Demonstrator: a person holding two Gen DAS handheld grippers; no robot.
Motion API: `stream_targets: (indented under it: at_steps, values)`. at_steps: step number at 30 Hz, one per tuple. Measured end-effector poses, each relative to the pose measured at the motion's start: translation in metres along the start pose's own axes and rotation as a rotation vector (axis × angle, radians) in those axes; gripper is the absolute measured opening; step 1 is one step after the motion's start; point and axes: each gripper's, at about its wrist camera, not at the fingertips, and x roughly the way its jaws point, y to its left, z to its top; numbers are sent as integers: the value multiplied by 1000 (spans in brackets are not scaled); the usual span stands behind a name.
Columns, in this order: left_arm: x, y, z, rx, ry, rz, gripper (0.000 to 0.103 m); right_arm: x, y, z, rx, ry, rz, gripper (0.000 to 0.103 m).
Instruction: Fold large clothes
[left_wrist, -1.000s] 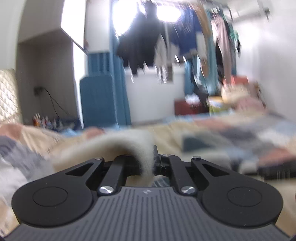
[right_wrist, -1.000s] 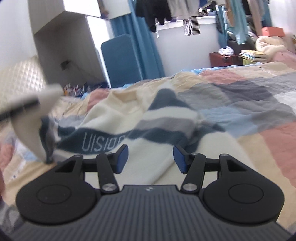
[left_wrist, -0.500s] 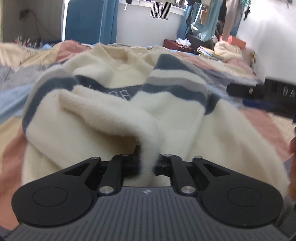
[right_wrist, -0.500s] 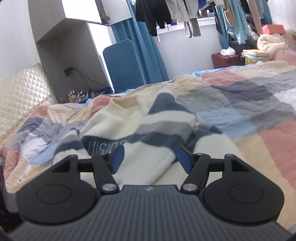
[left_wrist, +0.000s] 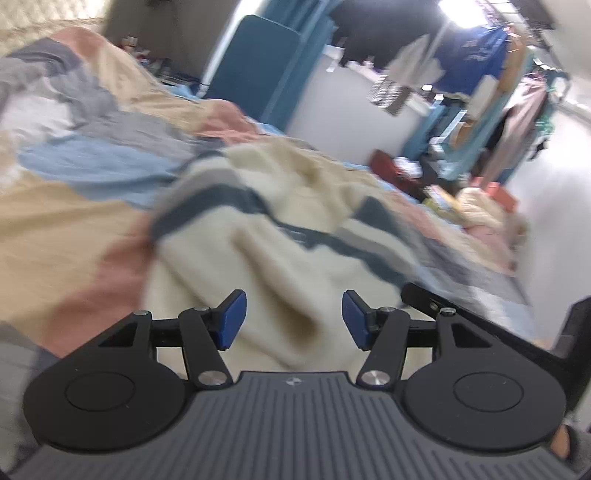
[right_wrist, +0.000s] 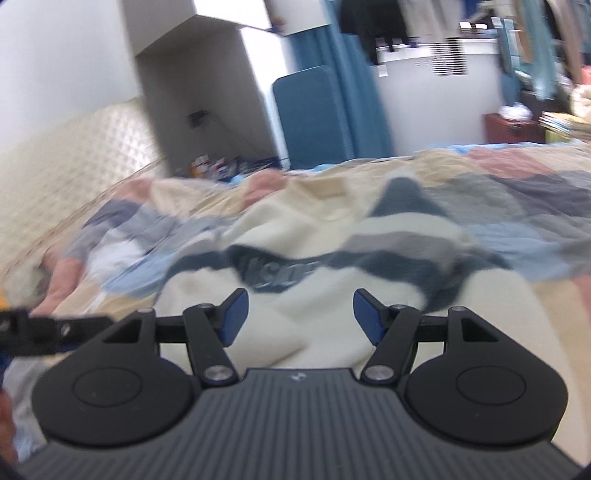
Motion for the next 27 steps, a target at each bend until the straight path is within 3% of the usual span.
stream_targets:
  at_steps: [10,15,18,19,21,23,27]
  values:
    - [39,58,19,-102,44,94,60,66,81,-9,-271,105,110,65]
    - [64,90,32,-168,41,83,43,99,105,-15,-388,123,130,63]
    - [78,102,36,-202,39,34,36,113,108,-16,-421,90,106,62]
    - [84,105,37,-212,42,11,35,116,105,-16,-406,77,98,59]
    - [94,105,37,-206,55,-12,34,120,98,-17,-357,63,52,29]
    - [102,105,36,-174,59,-17,34,127,89,-19,-300,92,26,13]
    - [111,102,35,-163,80,-19,34,108,71,-15,-226,45,-6,12]
